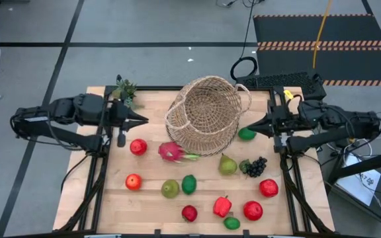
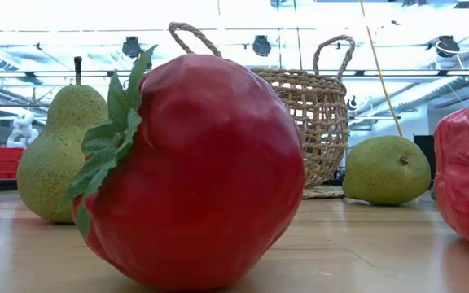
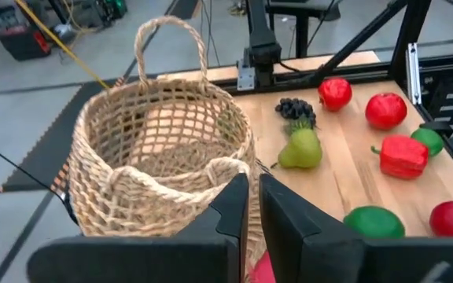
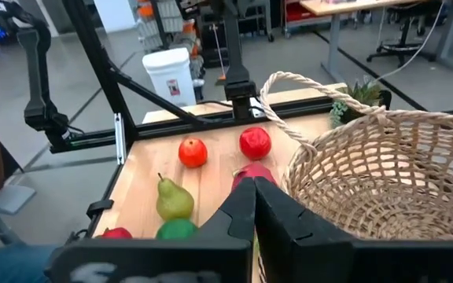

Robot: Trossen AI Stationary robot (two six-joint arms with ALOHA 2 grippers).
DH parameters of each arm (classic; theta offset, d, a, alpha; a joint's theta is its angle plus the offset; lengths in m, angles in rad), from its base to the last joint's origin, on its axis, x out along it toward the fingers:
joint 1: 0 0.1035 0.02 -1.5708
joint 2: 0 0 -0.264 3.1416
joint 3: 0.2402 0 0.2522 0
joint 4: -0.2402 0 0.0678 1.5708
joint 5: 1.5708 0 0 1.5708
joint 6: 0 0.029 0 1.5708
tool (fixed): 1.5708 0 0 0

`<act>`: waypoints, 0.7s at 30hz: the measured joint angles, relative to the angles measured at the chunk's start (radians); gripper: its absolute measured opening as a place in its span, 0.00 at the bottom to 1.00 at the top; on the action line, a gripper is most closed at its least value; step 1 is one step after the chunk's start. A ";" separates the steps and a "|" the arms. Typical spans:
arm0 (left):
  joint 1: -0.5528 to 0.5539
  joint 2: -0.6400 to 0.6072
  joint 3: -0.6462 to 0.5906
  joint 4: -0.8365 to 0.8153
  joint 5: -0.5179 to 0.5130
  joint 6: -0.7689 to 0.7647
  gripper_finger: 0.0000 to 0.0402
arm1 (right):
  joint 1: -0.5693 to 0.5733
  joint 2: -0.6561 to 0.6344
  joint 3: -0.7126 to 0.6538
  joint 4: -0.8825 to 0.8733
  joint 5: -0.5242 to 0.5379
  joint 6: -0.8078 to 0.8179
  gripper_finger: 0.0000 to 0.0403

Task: Build produce basket
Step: Put the red apple into the basket

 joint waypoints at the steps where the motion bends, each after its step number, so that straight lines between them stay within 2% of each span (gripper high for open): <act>1: -0.005 0.001 -0.017 0.008 -0.001 -0.003 0.09 | 0.000 0.016 0.015 -0.006 0.000 0.004 0.00; 5: -0.033 -0.002 -0.098 0.083 -0.015 -0.001 0.09 | 0.000 0.067 0.027 -0.003 0.001 0.028 0.00; 9: -0.041 -0.007 -0.110 0.123 -0.014 0.013 0.09 | 0.023 0.108 0.005 0.015 0.015 0.045 0.00; 21: -0.129 0.040 -0.178 0.153 -0.004 -0.044 0.09 | 0.191 0.175 -0.102 0.189 0.186 0.028 0.00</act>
